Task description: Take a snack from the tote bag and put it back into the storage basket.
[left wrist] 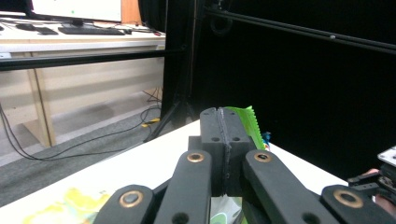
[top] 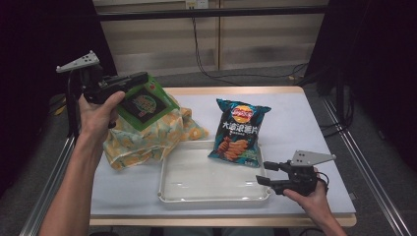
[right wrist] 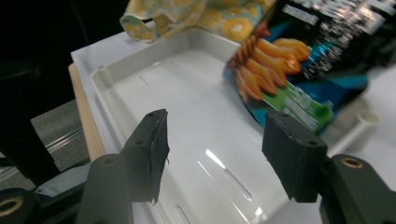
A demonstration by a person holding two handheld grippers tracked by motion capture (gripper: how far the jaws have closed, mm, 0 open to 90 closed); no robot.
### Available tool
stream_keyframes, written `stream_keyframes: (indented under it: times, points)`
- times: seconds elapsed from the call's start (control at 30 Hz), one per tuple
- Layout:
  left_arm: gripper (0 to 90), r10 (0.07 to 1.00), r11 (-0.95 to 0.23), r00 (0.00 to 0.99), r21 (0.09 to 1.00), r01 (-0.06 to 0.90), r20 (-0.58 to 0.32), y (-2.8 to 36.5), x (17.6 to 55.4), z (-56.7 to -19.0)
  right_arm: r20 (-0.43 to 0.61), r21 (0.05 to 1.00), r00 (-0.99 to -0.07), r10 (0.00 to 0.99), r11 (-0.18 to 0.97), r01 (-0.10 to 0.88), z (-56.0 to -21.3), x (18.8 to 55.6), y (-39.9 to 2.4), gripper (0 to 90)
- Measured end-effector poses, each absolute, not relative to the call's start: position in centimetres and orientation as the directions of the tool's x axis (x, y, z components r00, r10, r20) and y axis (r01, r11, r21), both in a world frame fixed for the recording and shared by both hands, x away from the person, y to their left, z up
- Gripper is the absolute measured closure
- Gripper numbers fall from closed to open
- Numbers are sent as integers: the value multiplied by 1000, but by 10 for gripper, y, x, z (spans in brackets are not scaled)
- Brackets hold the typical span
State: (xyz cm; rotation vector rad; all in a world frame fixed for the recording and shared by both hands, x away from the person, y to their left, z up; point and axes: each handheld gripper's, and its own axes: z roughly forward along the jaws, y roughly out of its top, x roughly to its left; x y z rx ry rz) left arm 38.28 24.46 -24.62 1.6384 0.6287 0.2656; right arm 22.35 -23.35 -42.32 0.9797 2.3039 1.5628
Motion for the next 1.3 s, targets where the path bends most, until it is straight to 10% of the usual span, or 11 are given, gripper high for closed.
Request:
stream_keyframes:
  times: [1.3]
  points:
    - [900,426,-63,861,941,333,-276,193,342,-317,182,940,-887,424,189,283,-382,299,-100,579]
